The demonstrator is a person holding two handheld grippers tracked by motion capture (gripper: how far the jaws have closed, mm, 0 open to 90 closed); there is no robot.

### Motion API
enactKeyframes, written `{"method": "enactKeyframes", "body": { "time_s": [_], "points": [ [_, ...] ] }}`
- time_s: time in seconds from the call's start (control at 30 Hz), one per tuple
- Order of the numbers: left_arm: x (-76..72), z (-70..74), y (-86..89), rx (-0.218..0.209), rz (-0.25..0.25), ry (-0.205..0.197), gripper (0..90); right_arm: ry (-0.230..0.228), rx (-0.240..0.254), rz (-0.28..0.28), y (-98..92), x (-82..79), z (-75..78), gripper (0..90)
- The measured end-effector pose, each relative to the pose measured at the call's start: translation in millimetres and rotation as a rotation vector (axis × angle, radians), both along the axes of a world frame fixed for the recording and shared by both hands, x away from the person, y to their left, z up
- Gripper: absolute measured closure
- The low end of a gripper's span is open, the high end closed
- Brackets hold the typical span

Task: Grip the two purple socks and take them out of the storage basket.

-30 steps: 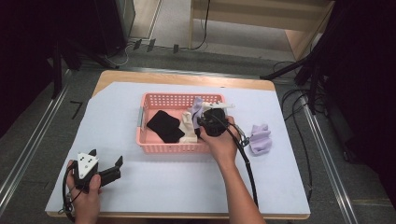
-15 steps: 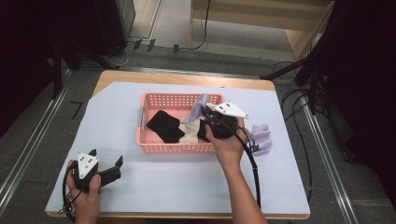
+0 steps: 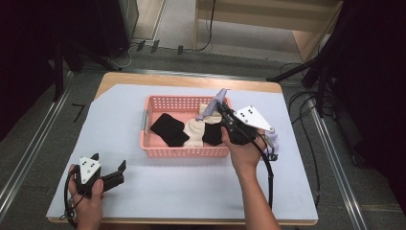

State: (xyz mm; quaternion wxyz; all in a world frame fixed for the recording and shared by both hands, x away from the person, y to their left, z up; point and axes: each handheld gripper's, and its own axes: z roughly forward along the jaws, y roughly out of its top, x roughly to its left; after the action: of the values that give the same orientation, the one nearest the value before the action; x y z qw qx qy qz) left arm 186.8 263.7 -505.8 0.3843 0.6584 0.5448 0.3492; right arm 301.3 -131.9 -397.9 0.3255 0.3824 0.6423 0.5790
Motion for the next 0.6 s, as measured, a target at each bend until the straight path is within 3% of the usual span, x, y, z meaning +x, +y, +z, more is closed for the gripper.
{"method": "enactKeyframes", "body": {
  "time_s": [0.27, 0.6],
  "points": [
    [0.1, -0.1, -0.4, 0.000, 0.001, -0.004, 9.5, -0.073, 0.019, -0.066, -30.4, -11.3, 13.8, 87.3],
    [-0.1, -0.2, -1.0, 0.002, 0.005, -0.007, 9.5, -0.084, 0.043, -0.175, -78.9, -20.8, 11.0, 87.3]
  ]
}}
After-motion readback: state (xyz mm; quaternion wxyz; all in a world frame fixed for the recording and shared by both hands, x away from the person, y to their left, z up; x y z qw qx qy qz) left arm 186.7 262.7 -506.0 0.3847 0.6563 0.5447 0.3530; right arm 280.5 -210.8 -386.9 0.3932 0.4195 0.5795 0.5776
